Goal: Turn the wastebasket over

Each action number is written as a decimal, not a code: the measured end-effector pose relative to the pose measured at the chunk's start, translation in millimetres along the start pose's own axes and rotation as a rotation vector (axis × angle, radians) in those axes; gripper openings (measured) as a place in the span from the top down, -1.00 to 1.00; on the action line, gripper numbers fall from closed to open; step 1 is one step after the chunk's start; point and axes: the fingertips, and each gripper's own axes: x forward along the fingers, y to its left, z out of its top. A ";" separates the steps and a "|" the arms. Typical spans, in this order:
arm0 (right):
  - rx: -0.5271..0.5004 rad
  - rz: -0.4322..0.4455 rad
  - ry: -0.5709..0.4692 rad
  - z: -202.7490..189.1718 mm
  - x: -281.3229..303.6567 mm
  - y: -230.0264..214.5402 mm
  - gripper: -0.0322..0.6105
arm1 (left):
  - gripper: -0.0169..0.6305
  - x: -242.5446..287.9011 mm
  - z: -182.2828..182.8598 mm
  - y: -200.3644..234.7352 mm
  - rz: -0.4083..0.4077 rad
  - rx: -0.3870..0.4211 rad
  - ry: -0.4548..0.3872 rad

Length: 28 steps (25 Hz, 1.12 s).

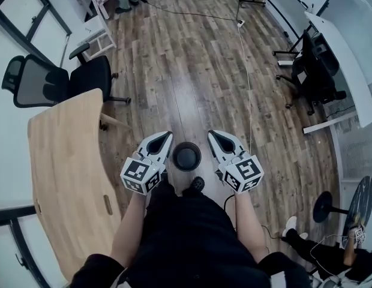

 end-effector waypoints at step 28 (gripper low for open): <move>-0.046 -0.044 -0.020 15.4 -19.0 -10.2 0.80 | 0.90 13.5 29.8 -9.1 0.010 0.006 -0.031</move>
